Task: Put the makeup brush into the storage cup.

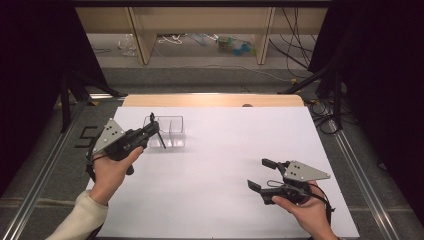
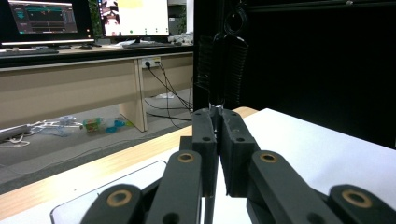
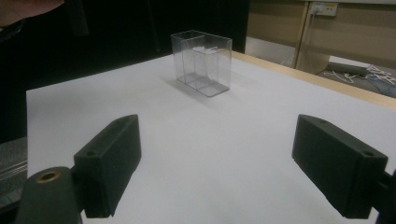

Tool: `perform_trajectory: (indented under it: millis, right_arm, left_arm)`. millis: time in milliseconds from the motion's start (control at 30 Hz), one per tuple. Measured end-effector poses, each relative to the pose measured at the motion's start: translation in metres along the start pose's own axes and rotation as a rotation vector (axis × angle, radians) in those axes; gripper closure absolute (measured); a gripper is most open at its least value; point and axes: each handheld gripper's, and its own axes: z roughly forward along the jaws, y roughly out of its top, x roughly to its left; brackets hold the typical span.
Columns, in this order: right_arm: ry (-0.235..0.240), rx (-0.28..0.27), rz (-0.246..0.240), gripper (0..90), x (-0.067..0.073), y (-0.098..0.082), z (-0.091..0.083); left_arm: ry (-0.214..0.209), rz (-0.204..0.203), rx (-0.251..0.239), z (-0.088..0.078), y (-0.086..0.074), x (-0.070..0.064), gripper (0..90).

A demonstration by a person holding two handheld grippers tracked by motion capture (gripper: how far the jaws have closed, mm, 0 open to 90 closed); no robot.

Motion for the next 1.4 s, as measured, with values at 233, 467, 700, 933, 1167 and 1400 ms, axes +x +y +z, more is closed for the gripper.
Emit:
perform_trajectory:
  millis: [233,467,700,933,1167,1400]
  right_arm:
    - [0.002,-0.004,0.004,16.8,0.0,0.0,0.0]
    - [0.004,-0.002,0.011,16.8,0.0,0.0,0.0]
    - [-0.006,0.014,0.01,16.8,0.0,0.0,-0.001]
    - [-0.008,0.011,0.01,16.8,0.0,0.0,0.0]
    - [-0.007,0.012,0.01,16.8,0.0,0.0,0.0]
    - [-0.006,0.014,0.011,16.8,0.0,0.0,0.0]
  left_arm:
    - [0.007,-0.003,-0.001,0.001,0.001,0.001,85.2]
    - [0.018,-0.001,0.0,0.0,0.003,0.005,85.2]
    - [0.027,0.001,-0.005,0.0,0.004,0.007,85.2]
    - [0.035,0.006,-0.004,0.0,0.007,0.011,85.2]
    - [0.046,0.009,-0.006,0.0,0.01,0.014,85.2]
    - [0.051,0.004,-0.01,0.001,0.012,0.016,85.2]
